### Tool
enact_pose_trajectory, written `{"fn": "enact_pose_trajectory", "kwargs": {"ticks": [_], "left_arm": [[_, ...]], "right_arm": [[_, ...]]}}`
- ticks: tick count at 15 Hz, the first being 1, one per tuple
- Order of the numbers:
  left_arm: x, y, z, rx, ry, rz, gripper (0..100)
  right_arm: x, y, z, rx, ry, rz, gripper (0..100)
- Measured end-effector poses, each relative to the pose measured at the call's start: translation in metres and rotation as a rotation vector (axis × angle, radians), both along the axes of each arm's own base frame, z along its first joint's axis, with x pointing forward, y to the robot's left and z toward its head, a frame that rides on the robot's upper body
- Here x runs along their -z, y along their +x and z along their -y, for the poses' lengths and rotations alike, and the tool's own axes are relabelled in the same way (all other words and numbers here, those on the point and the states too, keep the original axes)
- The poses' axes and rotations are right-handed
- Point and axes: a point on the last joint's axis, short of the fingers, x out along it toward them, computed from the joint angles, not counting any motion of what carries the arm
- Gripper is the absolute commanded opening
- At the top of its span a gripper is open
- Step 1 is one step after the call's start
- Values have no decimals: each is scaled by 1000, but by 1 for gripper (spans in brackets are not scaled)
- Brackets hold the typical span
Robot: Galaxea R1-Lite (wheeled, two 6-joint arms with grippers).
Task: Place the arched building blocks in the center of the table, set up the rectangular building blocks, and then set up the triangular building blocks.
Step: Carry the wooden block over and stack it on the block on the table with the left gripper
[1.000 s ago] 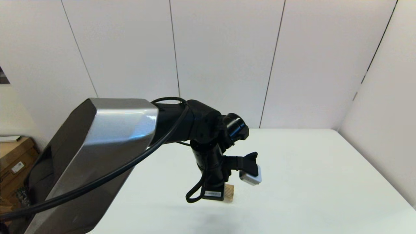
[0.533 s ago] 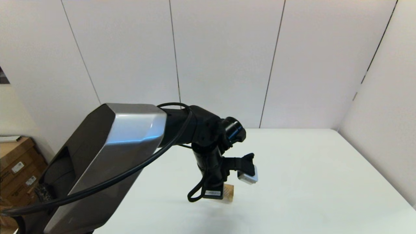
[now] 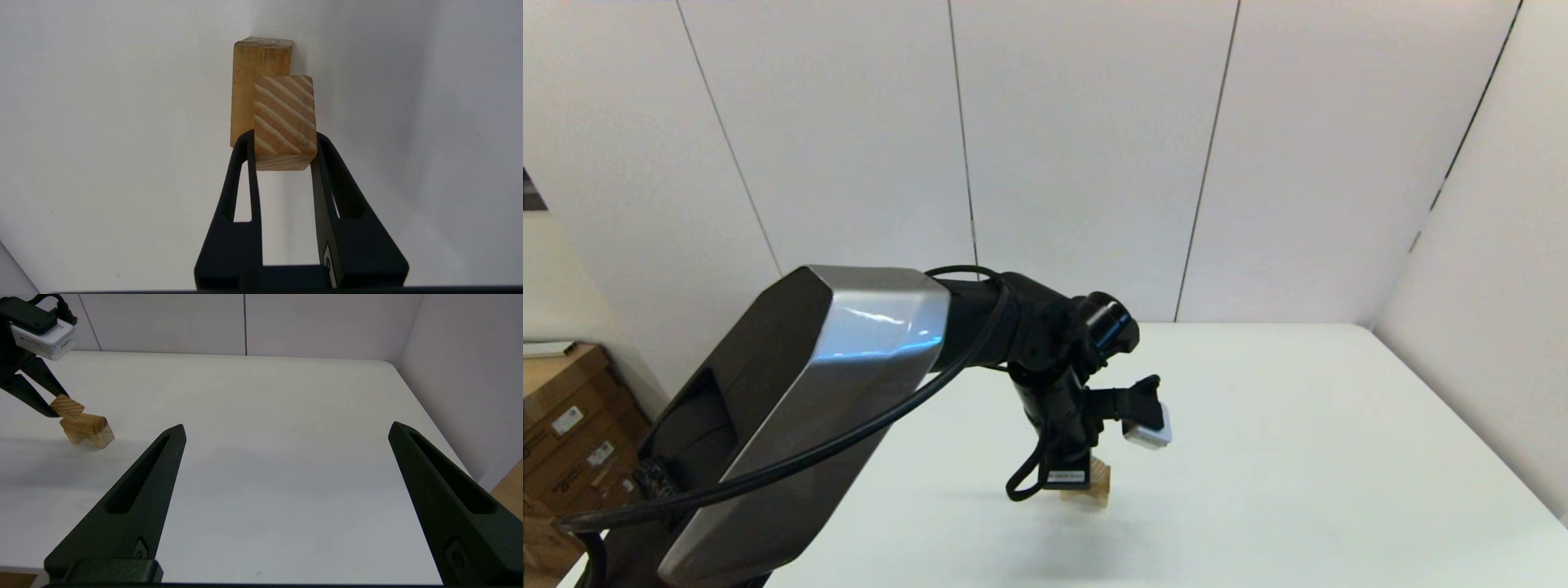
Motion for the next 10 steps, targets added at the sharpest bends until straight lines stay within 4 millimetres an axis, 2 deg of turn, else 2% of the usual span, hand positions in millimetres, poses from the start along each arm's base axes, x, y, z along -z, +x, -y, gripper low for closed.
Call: {"fn": "enact_pose_trajectory", "kwargs": {"ticks": [10], "left_arm": [[9, 9, 0, -12, -14, 14, 0]], "right_arm": [[0, 0, 0, 0, 0, 0, 100]]}}
